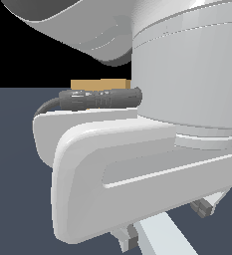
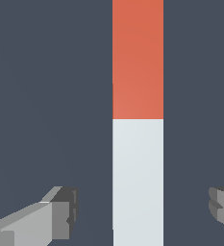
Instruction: Insert the peg into the horizontal hole in a box.
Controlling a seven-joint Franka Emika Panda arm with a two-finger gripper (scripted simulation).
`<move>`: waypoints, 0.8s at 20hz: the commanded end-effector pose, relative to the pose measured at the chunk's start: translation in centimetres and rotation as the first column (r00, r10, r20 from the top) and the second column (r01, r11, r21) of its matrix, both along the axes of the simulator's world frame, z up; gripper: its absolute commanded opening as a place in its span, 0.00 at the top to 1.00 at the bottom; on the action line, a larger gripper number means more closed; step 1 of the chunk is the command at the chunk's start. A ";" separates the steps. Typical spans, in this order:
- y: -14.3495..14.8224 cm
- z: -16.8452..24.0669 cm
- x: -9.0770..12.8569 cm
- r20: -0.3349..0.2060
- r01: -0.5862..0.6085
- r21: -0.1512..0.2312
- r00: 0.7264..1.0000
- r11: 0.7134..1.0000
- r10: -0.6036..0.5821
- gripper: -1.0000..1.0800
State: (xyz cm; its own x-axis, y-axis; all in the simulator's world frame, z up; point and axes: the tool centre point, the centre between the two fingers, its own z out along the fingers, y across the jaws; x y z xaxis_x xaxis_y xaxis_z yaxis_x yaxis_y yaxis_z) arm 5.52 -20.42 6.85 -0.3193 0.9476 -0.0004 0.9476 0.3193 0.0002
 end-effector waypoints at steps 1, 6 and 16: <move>0.0 -0.5 0.0 -0.001 0.000 0.000 1.000 1.000 0.000 0.04; 0.0 -3.0 0.0 -0.001 -0.001 0.000 1.000 1.000 0.001 0.04; 0.0 -4.9 0.1 0.000 -0.002 0.000 1.000 1.000 0.002 1.00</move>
State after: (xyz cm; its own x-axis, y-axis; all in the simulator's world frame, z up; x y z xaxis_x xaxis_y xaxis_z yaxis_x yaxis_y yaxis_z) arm 5.56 -20.40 1.93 -0.3216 0.9469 0.0008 0.9469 0.3216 -0.0011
